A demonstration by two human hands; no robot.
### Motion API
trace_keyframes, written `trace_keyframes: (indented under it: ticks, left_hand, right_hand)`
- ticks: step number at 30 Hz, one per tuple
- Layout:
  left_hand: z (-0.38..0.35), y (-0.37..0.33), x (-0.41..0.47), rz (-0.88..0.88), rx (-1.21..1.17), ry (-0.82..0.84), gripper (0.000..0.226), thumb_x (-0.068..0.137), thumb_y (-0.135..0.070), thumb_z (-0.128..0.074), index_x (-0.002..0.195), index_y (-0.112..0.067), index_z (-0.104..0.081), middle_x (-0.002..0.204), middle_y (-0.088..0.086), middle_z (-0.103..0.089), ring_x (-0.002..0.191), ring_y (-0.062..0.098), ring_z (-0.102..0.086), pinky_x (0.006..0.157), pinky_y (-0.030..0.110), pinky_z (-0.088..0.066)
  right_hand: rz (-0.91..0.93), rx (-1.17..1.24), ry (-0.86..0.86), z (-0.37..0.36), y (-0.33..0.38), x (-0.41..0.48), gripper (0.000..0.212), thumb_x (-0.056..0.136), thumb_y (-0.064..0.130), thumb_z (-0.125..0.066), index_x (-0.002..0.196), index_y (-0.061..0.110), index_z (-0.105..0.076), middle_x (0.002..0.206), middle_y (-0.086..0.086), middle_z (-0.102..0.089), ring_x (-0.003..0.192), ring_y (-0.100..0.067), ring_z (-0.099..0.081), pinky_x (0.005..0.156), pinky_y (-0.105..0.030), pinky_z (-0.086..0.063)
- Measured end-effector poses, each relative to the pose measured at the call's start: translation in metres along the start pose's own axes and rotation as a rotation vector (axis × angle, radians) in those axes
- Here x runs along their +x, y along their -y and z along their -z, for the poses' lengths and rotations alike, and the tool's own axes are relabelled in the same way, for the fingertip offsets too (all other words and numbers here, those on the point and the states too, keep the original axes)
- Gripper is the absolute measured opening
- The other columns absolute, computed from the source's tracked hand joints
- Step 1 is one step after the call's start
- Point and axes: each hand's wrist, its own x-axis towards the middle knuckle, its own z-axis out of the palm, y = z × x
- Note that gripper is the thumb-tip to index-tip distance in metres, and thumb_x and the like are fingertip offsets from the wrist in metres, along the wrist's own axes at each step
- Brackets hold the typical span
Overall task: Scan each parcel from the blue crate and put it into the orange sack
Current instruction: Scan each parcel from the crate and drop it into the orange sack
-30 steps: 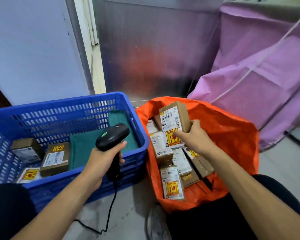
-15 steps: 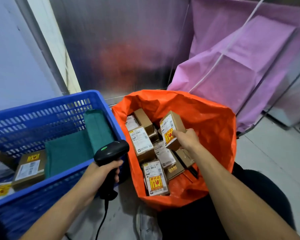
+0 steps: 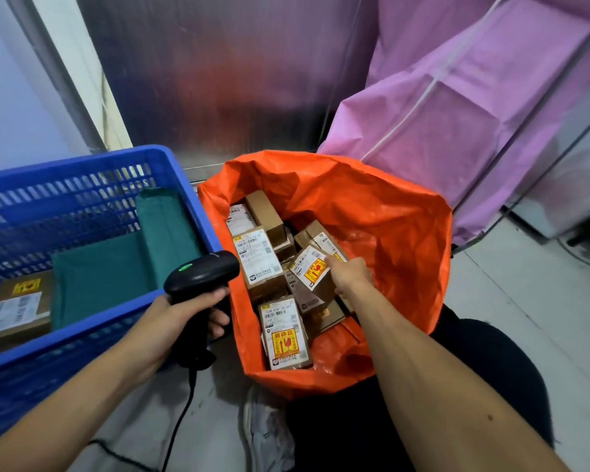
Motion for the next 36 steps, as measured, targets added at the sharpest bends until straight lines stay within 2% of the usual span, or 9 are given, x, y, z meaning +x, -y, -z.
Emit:
trace_keyframes:
  ticks: [3, 7, 11, 13, 17, 21, 25, 29, 36]
  left_hand:
    - [-0.001, 0.000, 0.005, -0.018, 0.020, 0.022, 0.092, 0.024, -0.065, -0.100, 0.098, -0.012, -0.083, 0.087, 0.025, -0.076, 0.063, 0.024, -0.069, 0.060, 0.027, -0.059]
    - [-0.002, -0.001, 0.004, -0.020, 0.034, 0.066, 0.089, 0.031, -0.068, -0.098, 0.101, -0.015, -0.083, 0.091, 0.026, -0.076, 0.065, 0.024, -0.068, 0.063, 0.027, -0.058]
    - [0.000, -0.001, 0.004, -0.021, 0.037, 0.082, 0.088, 0.032, -0.070, -0.098, 0.101, -0.017, -0.083, 0.093, 0.025, -0.077, 0.065, 0.023, -0.068, 0.066, 0.027, -0.058]
    - [0.002, -0.001, 0.004, -0.027, 0.025, 0.074, 0.090, 0.031, -0.069, -0.098, 0.101, -0.015, -0.083, 0.092, 0.024, -0.077, 0.064, 0.022, -0.068, 0.064, 0.026, -0.058]
    - [0.006, -0.001, 0.005, -0.041, 0.003, 0.049, 0.095, 0.032, -0.067, -0.099, 0.105, -0.010, -0.081, 0.091, 0.024, -0.077, 0.063, 0.022, -0.067, 0.061, 0.026, -0.058]
    - [0.007, -0.004, 0.003, -0.060, -0.008, 0.025, 0.080, 0.049, -0.058, -0.096, 0.108, -0.007, -0.078, 0.087, 0.022, -0.077, 0.061, 0.021, -0.065, 0.061, 0.027, -0.058]
    - [0.011, -0.010, -0.005, -0.074, -0.010, 0.002, 0.035, 0.076, -0.034, -0.080, 0.101, -0.009, -0.080, 0.085, 0.021, -0.076, 0.062, 0.022, -0.063, 0.062, 0.027, -0.057]
    - [0.026, -0.023, -0.014, -0.181, 0.024, -0.062, 0.015, 0.088, -0.020, -0.077, 0.099, -0.010, -0.080, 0.081, 0.017, -0.076, 0.063, 0.022, -0.062, 0.063, 0.026, -0.055]
    - [0.085, -0.048, -0.051, -0.348, -0.031, -0.245, 0.010, 0.096, -0.007, -0.068, 0.102, -0.008, -0.076, 0.075, 0.013, -0.074, 0.056, 0.018, -0.064, 0.059, 0.024, -0.055]
  right_hand:
    - [0.009, -0.011, 0.045, -0.002, -0.002, -0.006, 0.047, 0.090, 0.049, -0.067, 0.116, 0.011, -0.070, 0.109, -0.010, -0.075, 0.097, -0.031, -0.072, 0.087, -0.042, -0.060]
    - [-0.003, 0.002, 0.080, -0.009, -0.009, -0.001, 0.027, 0.100, 0.036, -0.064, 0.111, 0.011, -0.063, 0.096, -0.009, -0.069, 0.081, -0.025, -0.064, 0.069, -0.035, -0.052]
    - [-0.022, 0.046, 0.109, -0.021, -0.014, 0.013, 0.020, 0.100, 0.025, -0.059, 0.110, 0.008, -0.057, 0.100, -0.014, -0.068, 0.092, -0.034, -0.069, 0.075, -0.040, -0.057]
    - [-0.025, 0.022, 0.129, -0.023, -0.012, 0.013, 0.011, 0.097, 0.011, -0.050, 0.102, 0.004, -0.057, 0.091, -0.014, -0.063, 0.084, -0.033, -0.063, 0.068, -0.037, -0.051]
    - [-0.022, -0.029, 0.191, -0.017, -0.004, -0.001, 0.019, 0.099, 0.004, -0.042, 0.116, 0.005, -0.052, 0.082, -0.011, -0.051, 0.062, -0.021, -0.045, 0.044, -0.027, -0.037]
    - [0.044, -0.086, 0.185, -0.015, -0.001, -0.007, 0.033, 0.096, 0.007, -0.045, 0.124, -0.004, -0.059, 0.079, -0.010, -0.054, 0.064, -0.024, -0.050, 0.049, -0.028, -0.034]
    - [0.370, -0.372, 0.229, -0.008, 0.033, -0.038, 0.020, 0.097, 0.024, -0.052, 0.094, 0.007, -0.061, 0.083, -0.009, -0.059, 0.087, -0.030, -0.061, 0.062, -0.030, -0.039]
    - [0.738, -0.649, 0.189, -0.003, 0.084, -0.080, 0.039, 0.099, 0.034, -0.054, 0.127, 0.008, -0.060, 0.129, -0.015, -0.058, 0.118, -0.037, -0.056, 0.093, -0.040, -0.045]
    - [1.072, -0.743, 0.221, -0.013, 0.135, -0.162, 0.035, 0.099, 0.043, -0.054, 0.125, 0.020, -0.060, 0.123, -0.010, -0.068, 0.115, -0.035, -0.061, 0.088, -0.035, -0.044]
